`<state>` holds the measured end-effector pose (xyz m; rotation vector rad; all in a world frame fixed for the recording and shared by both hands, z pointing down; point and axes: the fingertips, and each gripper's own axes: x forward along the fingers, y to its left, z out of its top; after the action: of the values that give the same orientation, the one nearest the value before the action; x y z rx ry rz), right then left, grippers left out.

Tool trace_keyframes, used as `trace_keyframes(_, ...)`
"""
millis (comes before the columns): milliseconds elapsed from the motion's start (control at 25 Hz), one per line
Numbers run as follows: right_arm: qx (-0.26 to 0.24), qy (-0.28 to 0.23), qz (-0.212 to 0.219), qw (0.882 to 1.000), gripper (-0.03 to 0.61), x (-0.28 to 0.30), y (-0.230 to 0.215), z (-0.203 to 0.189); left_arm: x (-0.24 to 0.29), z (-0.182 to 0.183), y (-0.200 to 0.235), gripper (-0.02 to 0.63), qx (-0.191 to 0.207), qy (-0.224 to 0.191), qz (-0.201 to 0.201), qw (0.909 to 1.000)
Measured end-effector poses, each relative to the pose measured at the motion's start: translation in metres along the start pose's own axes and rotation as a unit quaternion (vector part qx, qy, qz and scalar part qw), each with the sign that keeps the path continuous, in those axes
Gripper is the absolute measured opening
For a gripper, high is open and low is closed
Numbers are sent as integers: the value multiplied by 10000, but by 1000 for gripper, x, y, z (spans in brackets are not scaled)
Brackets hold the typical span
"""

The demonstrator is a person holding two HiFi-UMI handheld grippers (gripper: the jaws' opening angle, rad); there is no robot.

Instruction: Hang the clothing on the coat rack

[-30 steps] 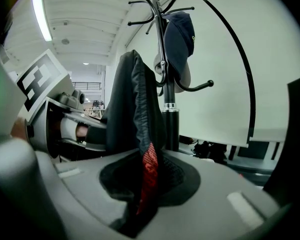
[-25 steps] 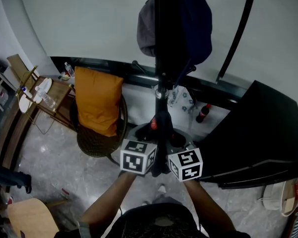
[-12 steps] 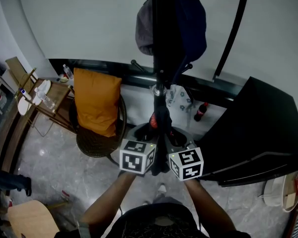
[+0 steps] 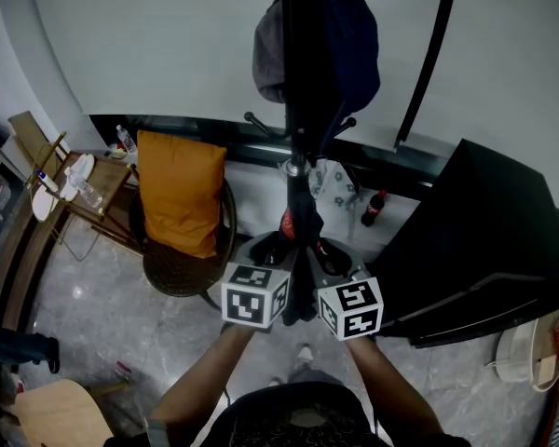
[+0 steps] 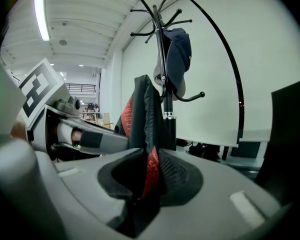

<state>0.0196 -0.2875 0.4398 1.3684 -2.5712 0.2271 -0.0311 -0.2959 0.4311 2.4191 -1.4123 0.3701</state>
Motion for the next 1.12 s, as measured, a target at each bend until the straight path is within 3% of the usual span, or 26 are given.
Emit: trace_keyframes(1120,-115,-163,63,9998,55,-42,38,12,-47,-5,-23,120,166,-153,-164,9996)
